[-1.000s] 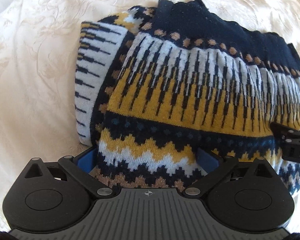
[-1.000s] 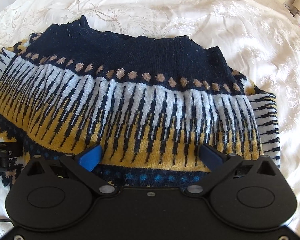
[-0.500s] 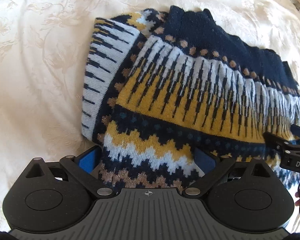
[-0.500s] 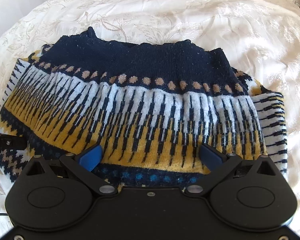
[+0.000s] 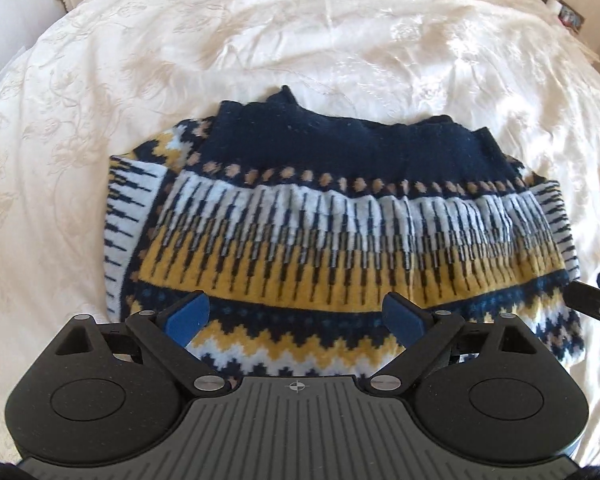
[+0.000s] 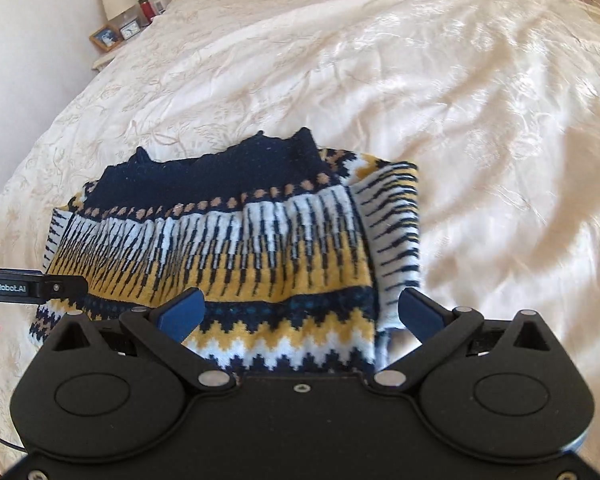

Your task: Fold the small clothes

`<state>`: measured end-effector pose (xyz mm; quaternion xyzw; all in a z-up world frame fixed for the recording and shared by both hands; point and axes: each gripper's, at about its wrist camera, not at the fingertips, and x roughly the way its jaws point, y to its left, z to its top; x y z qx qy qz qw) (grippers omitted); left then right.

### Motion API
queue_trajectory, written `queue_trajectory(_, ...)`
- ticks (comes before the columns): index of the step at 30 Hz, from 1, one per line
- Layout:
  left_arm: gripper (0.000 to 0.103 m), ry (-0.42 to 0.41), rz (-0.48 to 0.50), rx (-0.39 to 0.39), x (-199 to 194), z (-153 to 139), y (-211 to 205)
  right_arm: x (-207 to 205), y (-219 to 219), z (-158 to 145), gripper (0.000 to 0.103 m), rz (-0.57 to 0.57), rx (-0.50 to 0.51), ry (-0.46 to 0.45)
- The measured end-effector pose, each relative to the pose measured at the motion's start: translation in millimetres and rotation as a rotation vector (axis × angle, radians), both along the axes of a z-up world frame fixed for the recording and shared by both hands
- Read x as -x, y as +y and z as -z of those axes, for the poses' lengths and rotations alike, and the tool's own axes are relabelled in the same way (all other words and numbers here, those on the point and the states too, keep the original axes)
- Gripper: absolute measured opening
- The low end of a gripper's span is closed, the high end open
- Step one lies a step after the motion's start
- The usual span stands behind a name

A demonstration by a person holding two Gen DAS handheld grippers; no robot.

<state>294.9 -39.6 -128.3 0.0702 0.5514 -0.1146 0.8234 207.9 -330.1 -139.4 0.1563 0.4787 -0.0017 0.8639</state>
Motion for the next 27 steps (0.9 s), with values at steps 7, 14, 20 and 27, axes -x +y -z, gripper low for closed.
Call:
queue_trajectory(7,0.094,0.04,0.041,-0.088,-4.9,31.9,-26.2,14.6,-42.7,21.2,0.102,0.065,-0.117,0.048)
queue_trajectory(14,0.102,0.105,-0.016,-0.102,-17.9,58.9,-23.7,1.4,-56.9,40.1,0.102,0.025,-0.255,0.057)
queue_trajectory(20,0.103,0.127,-0.024,-0.105,-28.2,63.4,-24.7,-19.0,-57.8,66.3,0.103,0.0,-0.383,0.126)
queue_trajectory(27,0.103,0.133,-0.022,-0.09,-32.7,65.7,-22.5,-33.4,-66.7,81.9,0.103,0.017,-0.502,0.059)
